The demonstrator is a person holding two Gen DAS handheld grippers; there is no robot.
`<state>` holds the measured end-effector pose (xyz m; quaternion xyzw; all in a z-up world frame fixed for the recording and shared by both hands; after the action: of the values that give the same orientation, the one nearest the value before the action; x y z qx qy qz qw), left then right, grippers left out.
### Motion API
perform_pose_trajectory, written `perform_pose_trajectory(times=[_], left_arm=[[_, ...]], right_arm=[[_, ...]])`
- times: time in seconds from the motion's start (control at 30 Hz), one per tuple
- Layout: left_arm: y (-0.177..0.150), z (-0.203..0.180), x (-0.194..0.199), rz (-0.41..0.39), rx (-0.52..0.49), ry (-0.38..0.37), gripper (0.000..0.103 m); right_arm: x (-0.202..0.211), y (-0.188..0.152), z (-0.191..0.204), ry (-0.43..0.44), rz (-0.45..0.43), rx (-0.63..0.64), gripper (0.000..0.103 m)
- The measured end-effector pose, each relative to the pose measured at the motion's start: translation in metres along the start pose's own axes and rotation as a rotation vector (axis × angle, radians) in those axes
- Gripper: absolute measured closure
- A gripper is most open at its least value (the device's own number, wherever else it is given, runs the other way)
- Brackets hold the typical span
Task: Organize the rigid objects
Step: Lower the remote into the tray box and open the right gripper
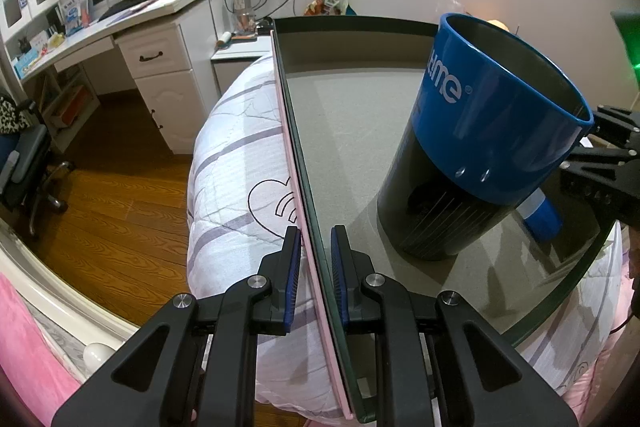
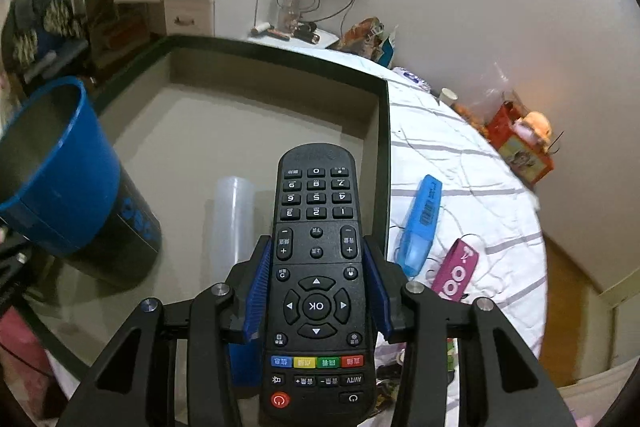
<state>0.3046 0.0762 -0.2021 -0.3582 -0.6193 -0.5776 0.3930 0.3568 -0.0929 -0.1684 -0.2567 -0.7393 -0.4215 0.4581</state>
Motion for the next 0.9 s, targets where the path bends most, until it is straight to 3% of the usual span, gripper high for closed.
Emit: perform_pose_trajectory(times=[0.07, 0.2, 0.37, 0.6, 0.67, 0.73, 0.87, 0.9], left_arm=[[0.0, 0.0, 0.0, 0.001, 0.001, -0.002, 0.089], [-0.001, 0.0, -0.001, 0.002, 0.003, -0.002, 0.089], [-0.002, -0.002, -0.001, 0.002, 0.004, 0.001, 0.089], [-0.002, -0.002, -0.001, 0.003, 0.002, 0.001, 0.089], [-0.002, -0.003, -0.001, 0.003, 0.002, 0.001, 0.089], [-0.002, -0.003, 0.0, 0.003, 0.002, 0.001, 0.089], [-0.002, -0.003, 0.0, 0.003, 0.003, 0.001, 0.089], [-0.002, -0.002, -0.001, 0.003, 0.003, 0.001, 0.089]], right_arm=[[-0.001, 0.0, 0.004, -0.013, 0.011, 0.019, 0.059], [-0.009, -0.004, 0.01, 0.042, 0.047, 0.027, 0.059], [-0.007, -0.008, 0.013, 0.166, 0.039, 0.006, 0.058], [0.001, -0.014, 0.012, 0.23, 0.018, -0.023, 0.056], [0.005, -0.016, 0.009, 0.222, -0.001, -0.037, 0.053], [0.007, -0.016, 0.007, 0.216, -0.011, -0.043, 0.042], [0.022, -0.018, -0.004, 0.191, -0.058, -0.072, 0.035], [0.025, -0.019, -0.007, 0.182, -0.066, -0.077, 0.029]])
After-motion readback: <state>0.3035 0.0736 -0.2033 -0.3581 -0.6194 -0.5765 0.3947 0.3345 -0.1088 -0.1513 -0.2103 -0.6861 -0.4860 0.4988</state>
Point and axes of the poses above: each gripper's, at about its wrist camera, not at the fingertips, and x roughly against the way its jaws point, z to its left, y to its top, the point moved 3 cm from there along -x, roughly the way its jaws point, and after that the axes turned 12 degrees about z, right-handed, at the moved point
